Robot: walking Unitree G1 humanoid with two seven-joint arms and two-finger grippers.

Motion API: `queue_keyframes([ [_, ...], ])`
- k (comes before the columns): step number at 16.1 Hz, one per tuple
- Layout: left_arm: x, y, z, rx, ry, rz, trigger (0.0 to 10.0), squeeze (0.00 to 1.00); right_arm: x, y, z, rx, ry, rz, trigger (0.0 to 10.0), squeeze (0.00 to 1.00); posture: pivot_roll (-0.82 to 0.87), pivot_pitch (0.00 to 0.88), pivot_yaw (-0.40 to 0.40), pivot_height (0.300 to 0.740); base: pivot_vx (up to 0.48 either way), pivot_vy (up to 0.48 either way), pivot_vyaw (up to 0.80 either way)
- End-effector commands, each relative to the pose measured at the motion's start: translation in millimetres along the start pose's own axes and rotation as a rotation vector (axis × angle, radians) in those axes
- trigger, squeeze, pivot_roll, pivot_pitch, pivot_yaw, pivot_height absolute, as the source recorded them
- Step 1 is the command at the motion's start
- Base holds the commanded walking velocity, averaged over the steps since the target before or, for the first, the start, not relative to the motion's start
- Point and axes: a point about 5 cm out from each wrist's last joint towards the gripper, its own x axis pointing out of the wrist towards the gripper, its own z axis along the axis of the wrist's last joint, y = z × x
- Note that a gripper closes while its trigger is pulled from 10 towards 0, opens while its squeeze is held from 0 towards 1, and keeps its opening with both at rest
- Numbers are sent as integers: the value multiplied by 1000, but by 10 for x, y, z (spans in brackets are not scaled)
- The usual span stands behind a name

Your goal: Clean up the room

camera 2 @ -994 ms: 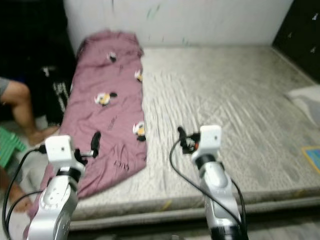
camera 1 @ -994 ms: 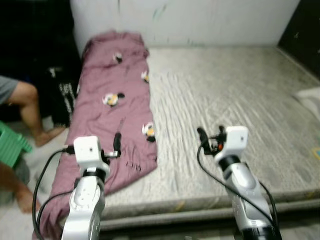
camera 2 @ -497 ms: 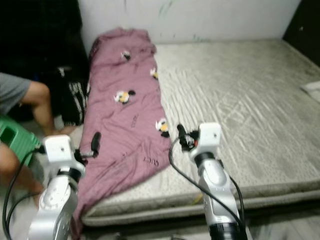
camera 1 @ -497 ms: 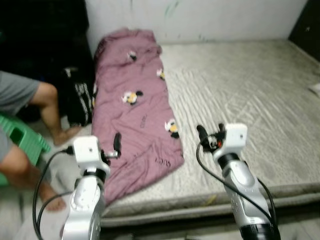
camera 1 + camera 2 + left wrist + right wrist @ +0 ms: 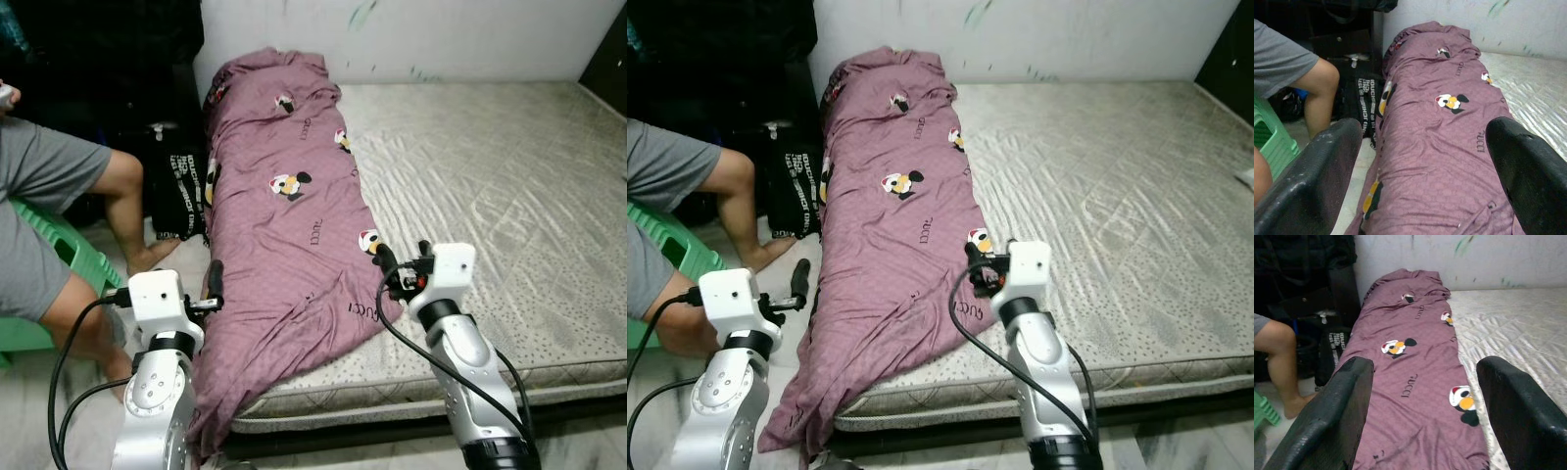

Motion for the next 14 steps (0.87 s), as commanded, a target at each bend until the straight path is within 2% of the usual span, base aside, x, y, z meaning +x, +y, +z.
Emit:
queue_keyframes([
  [1,-16,0,31,3,-10,-3,10000,0,-20,-58,42,-3,-13,-24,10000,0,-46,52,-5,740,0,0,0],
  [3,-33,31,35,16,-10,15,10000,0,-54,-101,32,-9,-6,-38,10000,0,-46,52,-5,740,0,0,0],
  [4,-49,44,49,6,-21,13,10000,0,-62,-121,23,-1,2,-49,10000,0,-51,53,-1,740,0,0,-800],
  [7,-82,-12,52,-15,-31,-61,10000,0,-60,-118,24,-8,-3,-47,10000,0,-47,50,0,740,0,0,-638],
  [8,-85,-13,74,16,-46,-54,10000,0,-56,-110,23,-8,-3,-45,10000,0,-47,50,1,740,0,0,0],
  [9,-87,-24,71,-1,-42,-61,10000,0,-52,-107,27,-7,-5,-45,10000,0,-46,50,0,740,0,0,0],
  [12,-89,29,64,13,-31,-11,10000,0,-55,-115,37,-6,-7,-48,10000,0,-43,58,-1,740,0,0,0],
  [14,-80,32,70,26,-35,-16,10000,0,-44,-107,41,-1,-7,-49,10000,0,-42,61,-1,740,0,0,0],
])
